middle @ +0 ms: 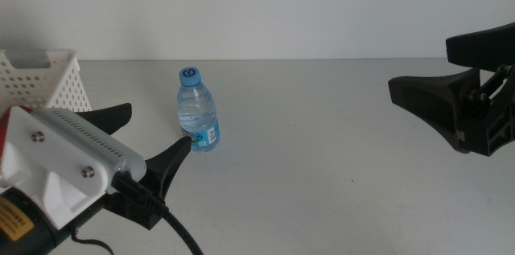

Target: Use arms to grab the bottles and put them into the dustbin to the left of the table.

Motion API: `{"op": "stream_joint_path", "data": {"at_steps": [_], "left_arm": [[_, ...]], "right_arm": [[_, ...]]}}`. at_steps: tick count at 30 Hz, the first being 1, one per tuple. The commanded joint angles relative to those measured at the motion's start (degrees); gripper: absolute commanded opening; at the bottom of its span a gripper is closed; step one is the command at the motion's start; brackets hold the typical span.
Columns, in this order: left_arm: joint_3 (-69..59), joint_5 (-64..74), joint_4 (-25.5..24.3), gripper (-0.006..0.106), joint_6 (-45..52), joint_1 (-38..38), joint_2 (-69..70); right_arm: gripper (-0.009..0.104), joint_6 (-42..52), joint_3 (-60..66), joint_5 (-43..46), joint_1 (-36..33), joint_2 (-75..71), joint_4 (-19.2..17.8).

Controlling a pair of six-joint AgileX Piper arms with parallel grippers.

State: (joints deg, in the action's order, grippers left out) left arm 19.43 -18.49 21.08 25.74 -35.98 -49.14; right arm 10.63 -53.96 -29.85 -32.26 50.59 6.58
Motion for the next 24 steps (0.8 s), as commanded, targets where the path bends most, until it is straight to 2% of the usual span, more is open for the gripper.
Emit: {"op": "stream_joint_path", "data": {"at_steps": [1, 4, 6, 8, 15, 24], "left_arm": [[0.6, -7.8, -10.4, 0.093, -8.3, 0.2, -0.4], [-2.3, -12.5, -18.4, 0.093, -20.0, 1.9, -1.4], [-3.4, -13.1, -20.8, 0.093, -23.9, 3.2, -2.4], [-3.9, -13.0, -21.1, 0.093, -24.7, 4.0, -3.9], [-3.9, -16.4, -14.4, 0.093, -23.8, 5.5, -10.0], [-3.9, -28.1, -6.6, 0.093, -15.3, 5.5, -19.5]], "right_arm": [[0.069, 0.4, -2.2, 4.0, 0.0, -0.6, -0.2], [0.069, 0.4, -2.2, 4.0, 0.0, -0.6, -0.2], [0.069, 0.4, -2.2, 4.0, 0.0, -0.5, -0.2], [0.069, 0.4, -2.2, 4.0, 0.0, -0.4, -0.2], [0.069, 0.4, -2.2, 4.0, 0.0, -0.4, -0.2], [0.069, 0.4, -2.2, 4.0, 0.0, -0.4, -0.2]]}}
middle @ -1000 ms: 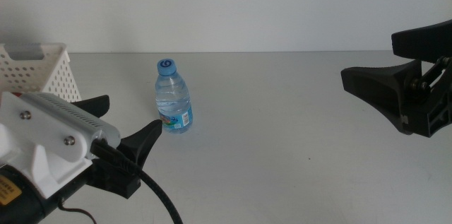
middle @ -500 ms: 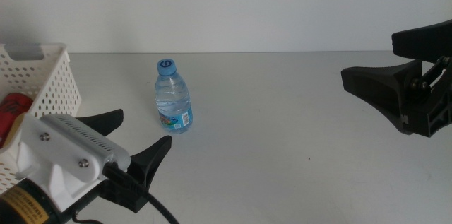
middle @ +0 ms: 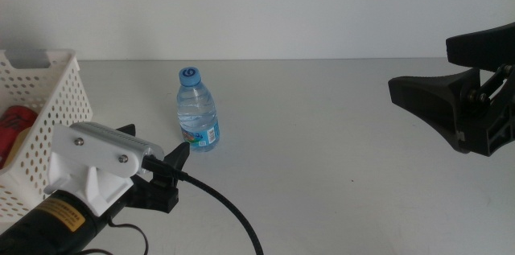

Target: Use arms to grab the bottles and put them into the dustbin to the left of the table.

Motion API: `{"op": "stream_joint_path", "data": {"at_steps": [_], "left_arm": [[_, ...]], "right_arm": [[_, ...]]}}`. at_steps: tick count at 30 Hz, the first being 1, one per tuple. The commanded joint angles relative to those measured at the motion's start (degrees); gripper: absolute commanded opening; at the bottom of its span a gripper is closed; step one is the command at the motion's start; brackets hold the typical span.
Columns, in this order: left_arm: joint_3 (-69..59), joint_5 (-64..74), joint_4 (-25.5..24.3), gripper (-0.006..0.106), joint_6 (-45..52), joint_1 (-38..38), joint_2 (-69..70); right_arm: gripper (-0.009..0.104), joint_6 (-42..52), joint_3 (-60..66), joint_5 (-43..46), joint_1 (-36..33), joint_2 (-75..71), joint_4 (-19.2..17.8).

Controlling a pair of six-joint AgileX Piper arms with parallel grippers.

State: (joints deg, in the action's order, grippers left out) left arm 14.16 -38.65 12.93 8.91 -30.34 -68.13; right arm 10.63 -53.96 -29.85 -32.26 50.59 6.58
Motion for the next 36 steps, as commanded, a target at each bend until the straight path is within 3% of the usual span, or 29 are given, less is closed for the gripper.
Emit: {"op": "stream_joint_path", "data": {"at_steps": [1, 14, 25, 36], "left_arm": [[1.4, -10.1, 2.2, 0.093, 1.9, -0.2, -1.9], [4.8, -28.4, 3.2, 0.093, -1.2, 0.4, -20.7], [14.6, -23.9, -14.2, 0.093, -11.9, 10.1, -29.9], [22.9, -22.0, -15.8, 0.093, -13.2, 11.1, -36.1]], "right_arm": [[0.069, 0.4, -2.2, 4.0, 0.0, -0.4, -0.2], [0.069, 0.4, -2.2, 4.0, 0.0, -0.4, -0.2], [0.069, 0.4, -2.2, 4.0, 0.0, -0.4, -0.2], [0.069, 0.4, -2.2, 4.0, 0.0, -0.4, -0.2]]}}
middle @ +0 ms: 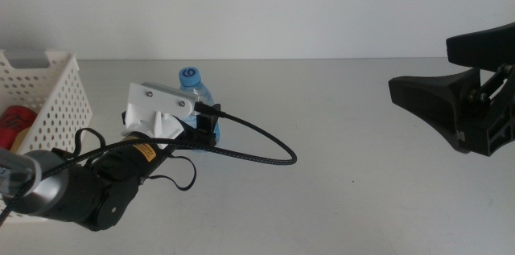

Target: Use arms to grab the bottles and put them into the dustbin to the left of the table.

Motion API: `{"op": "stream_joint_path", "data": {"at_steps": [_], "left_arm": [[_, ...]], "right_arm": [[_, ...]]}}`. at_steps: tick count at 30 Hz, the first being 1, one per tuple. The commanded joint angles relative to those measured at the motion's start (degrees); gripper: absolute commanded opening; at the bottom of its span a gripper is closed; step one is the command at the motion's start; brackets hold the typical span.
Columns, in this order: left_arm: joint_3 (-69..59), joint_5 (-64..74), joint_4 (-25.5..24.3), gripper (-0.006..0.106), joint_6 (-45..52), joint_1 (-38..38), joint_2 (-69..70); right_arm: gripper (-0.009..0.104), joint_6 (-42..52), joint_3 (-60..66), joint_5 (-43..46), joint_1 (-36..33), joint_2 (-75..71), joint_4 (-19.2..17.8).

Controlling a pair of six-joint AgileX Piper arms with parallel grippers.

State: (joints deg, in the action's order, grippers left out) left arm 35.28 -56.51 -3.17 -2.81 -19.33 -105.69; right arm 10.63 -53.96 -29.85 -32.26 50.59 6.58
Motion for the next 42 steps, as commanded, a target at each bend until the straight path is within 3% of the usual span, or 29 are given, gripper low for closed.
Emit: {"op": "stream_joint_path", "data": {"at_steps": [1, 17, 20, 24, 32, 38, 42], "left_arm": [[2.4, -4.1, 0.3, 0.093, -1.4, 0.1, 0.7], [3.7, -16.1, -0.6, 0.093, -2.1, 0.0, -8.4], [3.7, -17.7, 1.0, 0.089, -1.0, 0.0, -8.6], [3.7, -18.4, 2.4, 0.071, -1.0, 0.0, -8.8], [2.5, -14.2, -2.7, 0.000, -3.9, 0.0, -7.0], [-2.3, -7.5, -2.5, -0.002, -7.0, 0.0, 4.2], [-1.0, 10.6, -2.5, -0.002, -8.7, 0.0, 15.7]], "right_arm": [[0.069, 0.4, -2.2, 4.0, 0.0, -0.4, -0.2], [0.069, 0.4, -2.2, 4.0, 0.0, -0.4, -0.2], [0.069, 0.4, -2.2, 4.0, 0.0, -0.4, -0.2], [0.069, 0.4, -2.2, 4.0, 0.0, -0.4, -0.2], [0.069, 0.4, -2.2, 4.0, 0.0, -0.4, -0.2], [0.069, 0.4, -2.2, 4.0, 0.0, -0.4, -0.2], [0.069, 0.4, -2.2, 4.0, 0.0, -0.4, -0.2]]}}
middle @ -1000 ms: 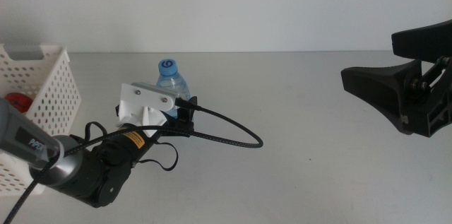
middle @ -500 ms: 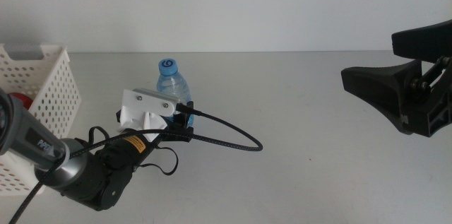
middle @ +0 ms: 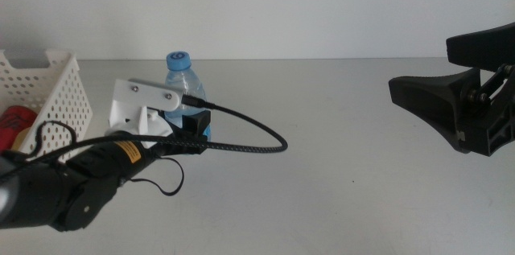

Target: Use arms to grab the bottles and put them into the dustbin to the left of the table.

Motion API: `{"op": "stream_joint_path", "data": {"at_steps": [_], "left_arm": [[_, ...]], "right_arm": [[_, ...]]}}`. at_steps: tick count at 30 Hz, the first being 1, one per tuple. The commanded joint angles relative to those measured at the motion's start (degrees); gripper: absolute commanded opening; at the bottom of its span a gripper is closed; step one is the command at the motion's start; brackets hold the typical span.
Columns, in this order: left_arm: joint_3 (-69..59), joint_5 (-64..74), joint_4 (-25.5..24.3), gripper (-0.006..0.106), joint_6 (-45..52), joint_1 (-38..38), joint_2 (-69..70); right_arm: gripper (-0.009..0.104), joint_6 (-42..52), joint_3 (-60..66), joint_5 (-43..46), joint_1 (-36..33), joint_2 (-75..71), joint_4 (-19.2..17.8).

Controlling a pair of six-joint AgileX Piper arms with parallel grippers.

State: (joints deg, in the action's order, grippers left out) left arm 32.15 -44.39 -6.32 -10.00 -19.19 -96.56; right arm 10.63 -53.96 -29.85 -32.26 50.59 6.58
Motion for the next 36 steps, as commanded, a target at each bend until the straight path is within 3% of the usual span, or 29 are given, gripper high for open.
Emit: {"op": "stream_joint_path", "data": {"at_steps": [1, 10, 16, 20, 26, 36], "left_arm": [[3.5, 5.6, 0.6, -0.002, -1.5, -0.1, 9.7], [31.4, 70.1, -3.0, -0.002, 2.0, 4.8, 22.1], [49.9, 97.0, 2.8, -0.002, 16.0, 13.3, 18.7], [57.1, 105.7, 6.3, -0.002, 22.4, 20.4, 16.1], [59.4, 110.1, 6.7, -0.002, 24.4, 29.5, 11.7], [59.4, 109.9, 6.3, -0.001, 26.1, 36.0, 1.8]], "right_arm": [[0.069, 0.4, -2.2, 4.0, 0.0, -0.4, -0.2], [0.069, 0.4, -2.2, 4.0, 0.0, -0.4, -0.2], [0.069, 0.4, -2.2, 4.0, 0.0, -0.4, -0.2], [0.069, 0.4, -2.2, 4.0, 0.0, -0.4, -0.2], [0.069, 0.4, -2.2, 4.0, 0.0, -0.4, -0.2], [0.069, 0.4, -2.2, 4.0, 0.0, -0.4, -0.2]]}}
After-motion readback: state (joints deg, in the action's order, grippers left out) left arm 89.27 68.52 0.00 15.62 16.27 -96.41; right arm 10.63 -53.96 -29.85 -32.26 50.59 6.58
